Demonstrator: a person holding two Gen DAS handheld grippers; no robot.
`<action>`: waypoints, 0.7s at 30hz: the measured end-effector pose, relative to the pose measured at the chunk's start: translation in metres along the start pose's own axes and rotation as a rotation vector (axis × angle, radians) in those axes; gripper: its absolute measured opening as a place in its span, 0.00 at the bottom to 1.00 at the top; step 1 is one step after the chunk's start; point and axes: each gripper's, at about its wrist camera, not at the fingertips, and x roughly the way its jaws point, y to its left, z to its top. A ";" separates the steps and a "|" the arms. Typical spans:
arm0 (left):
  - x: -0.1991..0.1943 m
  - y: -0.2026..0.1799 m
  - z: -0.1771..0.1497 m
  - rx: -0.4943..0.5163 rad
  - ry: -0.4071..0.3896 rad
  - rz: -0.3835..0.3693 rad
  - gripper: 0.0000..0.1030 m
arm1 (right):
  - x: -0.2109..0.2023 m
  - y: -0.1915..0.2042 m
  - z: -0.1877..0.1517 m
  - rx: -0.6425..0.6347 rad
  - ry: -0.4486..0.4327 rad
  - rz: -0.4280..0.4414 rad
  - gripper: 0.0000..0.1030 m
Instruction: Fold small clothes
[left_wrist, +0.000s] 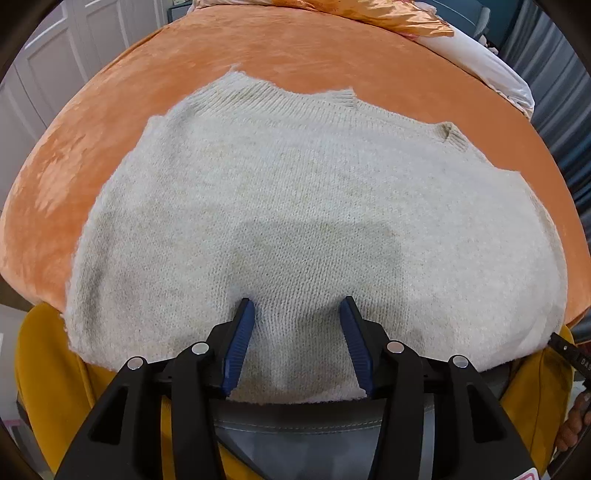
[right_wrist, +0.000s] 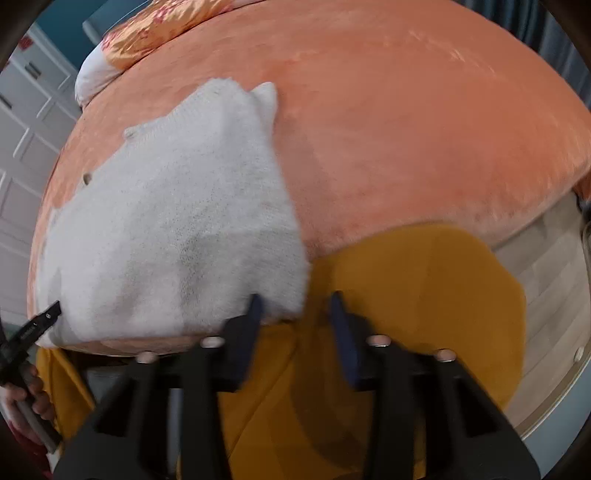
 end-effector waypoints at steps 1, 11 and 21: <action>0.000 0.001 0.000 0.001 0.001 -0.001 0.48 | -0.004 0.003 0.003 0.000 -0.011 0.019 0.03; 0.005 -0.002 -0.002 0.014 0.001 0.027 0.49 | 0.012 -0.008 0.008 -0.061 -0.026 -0.186 0.01; 0.004 -0.003 -0.002 0.017 -0.004 0.027 0.50 | -0.043 0.009 0.020 -0.014 -0.113 -0.167 0.08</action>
